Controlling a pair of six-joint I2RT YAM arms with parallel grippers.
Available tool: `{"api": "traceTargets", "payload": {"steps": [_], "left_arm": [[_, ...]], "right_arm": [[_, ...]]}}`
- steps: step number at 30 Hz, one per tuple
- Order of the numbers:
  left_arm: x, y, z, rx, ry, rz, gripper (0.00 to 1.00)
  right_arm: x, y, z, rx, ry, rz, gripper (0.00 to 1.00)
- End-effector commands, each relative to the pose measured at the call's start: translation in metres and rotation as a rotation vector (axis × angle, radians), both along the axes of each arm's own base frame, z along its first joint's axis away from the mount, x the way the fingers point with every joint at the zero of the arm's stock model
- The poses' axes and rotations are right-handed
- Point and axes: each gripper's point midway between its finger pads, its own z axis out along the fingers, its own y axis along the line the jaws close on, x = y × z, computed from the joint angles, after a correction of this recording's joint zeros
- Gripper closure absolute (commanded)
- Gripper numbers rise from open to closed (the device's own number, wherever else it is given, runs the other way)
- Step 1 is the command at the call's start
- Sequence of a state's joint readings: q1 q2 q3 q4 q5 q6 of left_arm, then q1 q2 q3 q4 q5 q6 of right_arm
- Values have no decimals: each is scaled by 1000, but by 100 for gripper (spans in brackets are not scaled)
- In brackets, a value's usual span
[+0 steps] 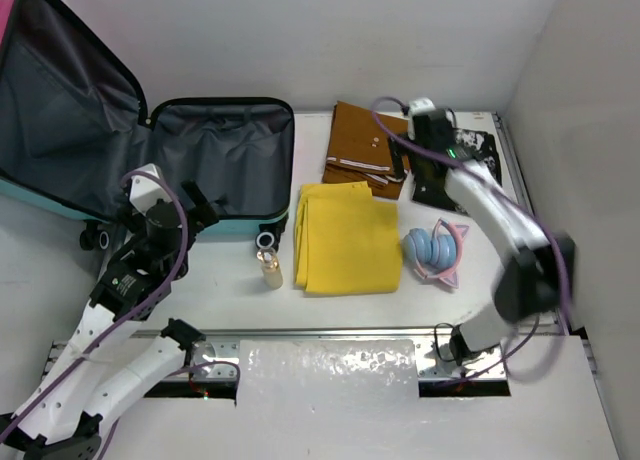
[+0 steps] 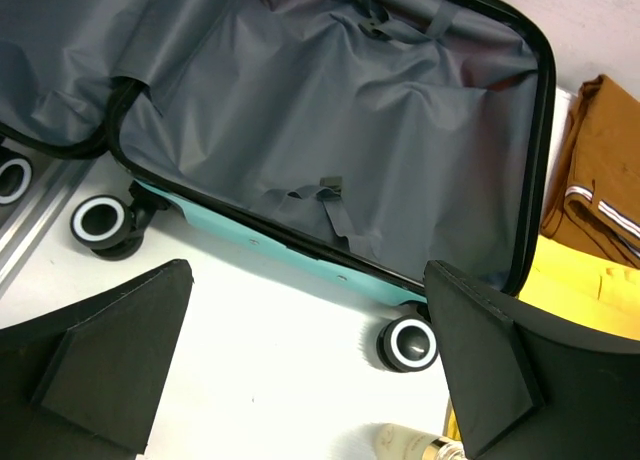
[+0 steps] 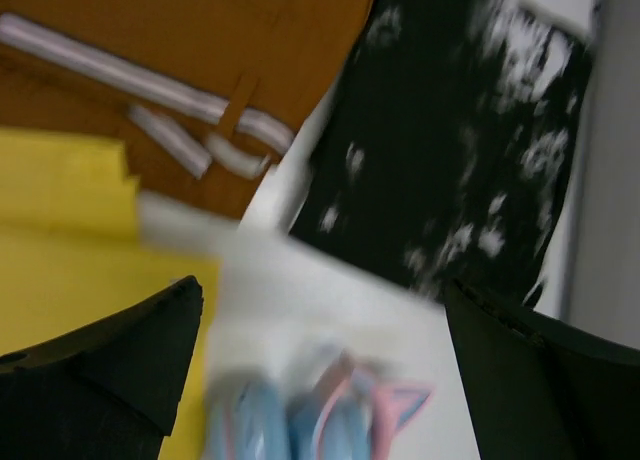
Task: Pack the luggage
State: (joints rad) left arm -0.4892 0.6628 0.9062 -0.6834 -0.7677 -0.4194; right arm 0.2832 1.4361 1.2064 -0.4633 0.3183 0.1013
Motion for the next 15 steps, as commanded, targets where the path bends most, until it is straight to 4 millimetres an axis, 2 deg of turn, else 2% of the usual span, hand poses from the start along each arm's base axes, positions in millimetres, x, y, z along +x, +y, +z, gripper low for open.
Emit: {"api": "traceTargets", "payload": {"steps": [1,2,3,6,7,9,12,15], "left_arm": [[5,-5,6,-15,-32,-22,0],[5,-5,5,-14,-31,-22,0],[5,-4,5,-16,-33,-19,0],[6,-5,5,-16,-34,-23,0],[6,-5,5,-17,-34,-24,0],[9,-7,3,-18,-25,-37,0],[13,-11,0,-19,-14,-62,0],[16,-11,-2,-21,-2,-69,0]], "right_arm": [[80,-21,13,-265,18,-7,1],[81,-33,4,-352,116,18,1],[103,-47,-5,-388,154,-1,2],[106,-61,-32,-429,285,98,8],[105,-65,-47,-424,327,128,10],[99,-69,-65,-422,382,189,13],[87,-78,-80,-397,441,231,13],[65,-68,-100,-314,534,358,13]]}}
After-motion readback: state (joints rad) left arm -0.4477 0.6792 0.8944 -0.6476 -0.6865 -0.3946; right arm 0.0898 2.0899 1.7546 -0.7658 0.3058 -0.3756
